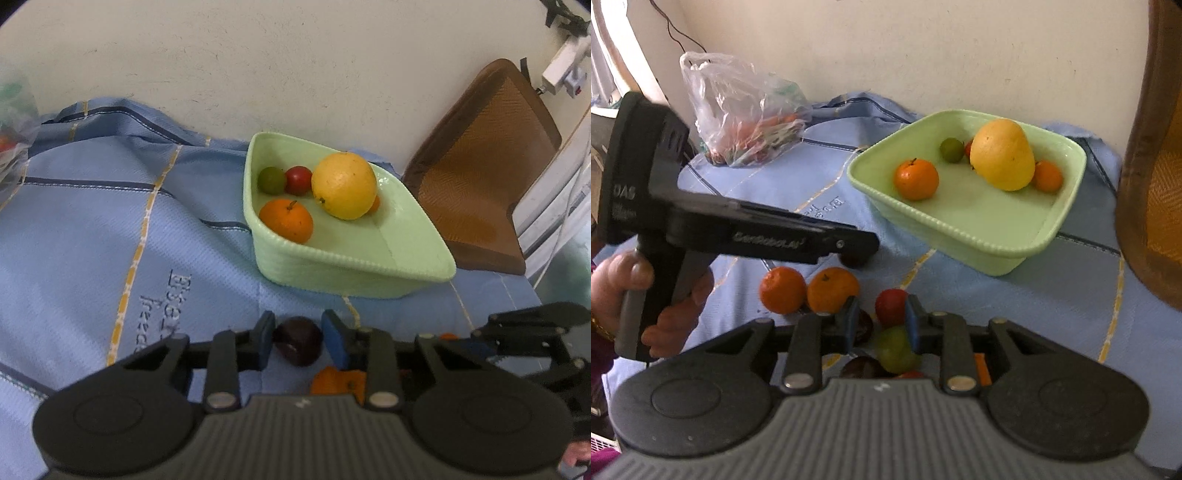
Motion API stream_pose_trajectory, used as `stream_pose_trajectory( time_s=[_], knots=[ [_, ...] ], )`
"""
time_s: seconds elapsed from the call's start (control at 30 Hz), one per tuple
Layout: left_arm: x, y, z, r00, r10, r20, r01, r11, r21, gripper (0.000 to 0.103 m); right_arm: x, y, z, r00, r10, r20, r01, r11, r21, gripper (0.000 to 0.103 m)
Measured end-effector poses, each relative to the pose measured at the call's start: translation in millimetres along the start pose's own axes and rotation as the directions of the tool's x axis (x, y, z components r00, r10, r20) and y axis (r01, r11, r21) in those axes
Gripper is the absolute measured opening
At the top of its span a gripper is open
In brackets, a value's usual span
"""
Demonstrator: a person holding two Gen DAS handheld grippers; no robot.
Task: Organize fruits
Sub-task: 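Grasp a dark purple tomato with the left gripper while the right grasps a red tomato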
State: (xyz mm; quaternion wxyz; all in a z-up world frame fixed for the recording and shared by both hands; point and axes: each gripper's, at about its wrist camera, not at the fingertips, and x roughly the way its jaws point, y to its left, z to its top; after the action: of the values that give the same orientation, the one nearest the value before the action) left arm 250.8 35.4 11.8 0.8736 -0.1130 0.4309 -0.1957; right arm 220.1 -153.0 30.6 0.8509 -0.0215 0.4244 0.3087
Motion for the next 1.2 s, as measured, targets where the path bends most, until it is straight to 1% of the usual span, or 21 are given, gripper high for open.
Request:
stream_pose_trajectory(
  time_s=[0.1, 0.23, 0.3, 0.4, 0.5, 0.57, 0.67, 0.83, 0.87, 0.9, 0.97, 1.03, 1.1, 1.2],
  knots=[
    [-5, 4, -4, 1.000, -0.005, 0.010, 0.005, 1.000, -0.021, 0.028, 2, -1, 0, 1.000, 0.001, -0.003, -0.001, 1.000, 0.021, 0.032],
    [-18, 15, -9, 0.998, -0.044, 0.052, 0.048, 0.996, -0.076, 0.028, 3, -2, 5, 1.000, 0.032, -0.002, -0.031, 0.998, 0.054, 0.032],
    [-25, 19, -12, 0.996, -0.058, 0.066, 0.064, 0.993, -0.095, 0.028, 5, 1, 5, 1.000, 0.005, -0.005, -0.005, 0.999, 0.042, 0.032],
    [-40, 20, -16, 0.991, -0.098, 0.089, 0.108, 0.987, -0.120, 0.028, 8, 1, 8, 0.999, -0.028, -0.016, 0.029, 0.999, 0.041, 0.032],
    [-57, 15, -25, 0.985, -0.131, 0.113, 0.143, 0.984, -0.110, 0.028, 8, -12, 9, 0.997, -0.073, -0.021, 0.074, 0.996, 0.055, 0.032],
    [-66, 10, -34, 0.981, -0.149, 0.122, 0.162, 0.981, -0.103, 0.028, 9, -22, 10, 0.998, -0.048, -0.026, 0.051, 0.994, 0.101, 0.033],
    [-74, 4, -49, 0.978, -0.166, 0.123, 0.179, 0.979, -0.101, 0.028, 13, -26, 9, 0.999, -0.025, -0.025, 0.028, 0.989, 0.145, 0.032],
    [-81, -4, -78, 0.978, -0.175, 0.117, 0.187, 0.977, -0.104, 0.028, 19, -24, 5, 1.000, -0.015, -0.008, 0.017, 0.977, 0.212, 0.031],
    [-82, -5, -84, 0.978, -0.174, 0.114, 0.186, 0.977, -0.108, 0.028, 18, -25, 5, 1.000, -0.015, -0.002, 0.015, 0.973, 0.230, 0.026],
    [-82, -7, -88, 0.979, -0.172, 0.112, 0.185, 0.977, -0.111, 0.028, 15, -24, 4, 1.000, -0.021, 0.013, 0.017, 0.970, 0.241, 0.026],
    [-85, -6, -99, 0.979, -0.174, 0.104, 0.186, 0.976, -0.115, 0.028, 2, -17, 1, 0.997, -0.051, 0.064, 0.035, 0.975, 0.220, 0.026],
    [-86, -8, -109, 0.980, -0.175, 0.096, 0.185, 0.976, -0.117, 0.028, -18, -7, -6, 0.992, -0.044, 0.121, 0.020, 0.980, 0.198, 0.026],
    [-88, -11, -120, 0.981, -0.173, 0.087, 0.182, 0.977, -0.111, 0.028, -38, 10, -21, 0.986, -0.037, 0.165, 0.010, 0.987, 0.159, 0.026],
    [-90, -20, -137, 0.983, -0.169, 0.072, 0.174, 0.981, -0.081, 0.028, -57, 35, -55, 0.982, -0.040, 0.183, 0.023, 0.995, 0.095, 0.026]
  ],
)
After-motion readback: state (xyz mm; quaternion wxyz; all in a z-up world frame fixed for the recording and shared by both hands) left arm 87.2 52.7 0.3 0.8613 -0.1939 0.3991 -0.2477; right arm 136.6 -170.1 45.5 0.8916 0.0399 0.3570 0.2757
